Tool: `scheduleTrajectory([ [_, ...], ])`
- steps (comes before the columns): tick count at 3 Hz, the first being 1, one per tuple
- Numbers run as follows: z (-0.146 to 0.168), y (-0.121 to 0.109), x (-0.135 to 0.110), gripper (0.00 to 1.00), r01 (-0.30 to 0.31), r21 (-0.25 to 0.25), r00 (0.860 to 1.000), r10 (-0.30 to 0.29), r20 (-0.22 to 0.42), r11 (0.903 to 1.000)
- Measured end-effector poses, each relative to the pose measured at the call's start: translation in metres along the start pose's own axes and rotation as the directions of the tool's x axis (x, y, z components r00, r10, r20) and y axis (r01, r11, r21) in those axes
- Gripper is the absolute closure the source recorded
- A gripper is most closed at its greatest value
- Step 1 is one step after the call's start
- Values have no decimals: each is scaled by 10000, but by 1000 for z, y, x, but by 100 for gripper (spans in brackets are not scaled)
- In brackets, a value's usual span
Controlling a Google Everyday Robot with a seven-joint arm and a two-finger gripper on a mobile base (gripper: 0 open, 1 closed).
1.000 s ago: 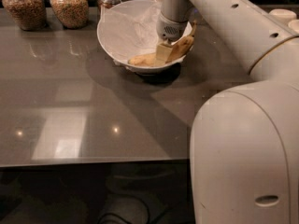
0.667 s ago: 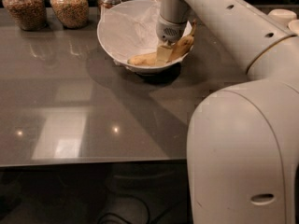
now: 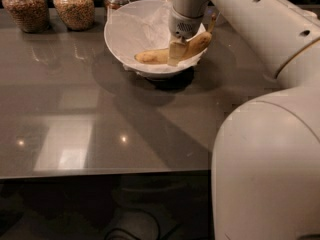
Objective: Pick banana from white bowl
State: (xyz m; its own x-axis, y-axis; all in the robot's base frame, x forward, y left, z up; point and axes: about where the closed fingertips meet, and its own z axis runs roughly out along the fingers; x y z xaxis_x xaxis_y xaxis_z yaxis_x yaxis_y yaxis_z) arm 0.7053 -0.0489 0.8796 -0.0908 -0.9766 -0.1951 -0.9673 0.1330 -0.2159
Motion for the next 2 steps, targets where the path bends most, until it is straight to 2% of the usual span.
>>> scheduleTrajectory([
  [1,-36,4,-8,100,266,681,9970,-315,710,9973],
  [2,-82,25,-17,100,634,1331,9744,-902,2060,9891],
])
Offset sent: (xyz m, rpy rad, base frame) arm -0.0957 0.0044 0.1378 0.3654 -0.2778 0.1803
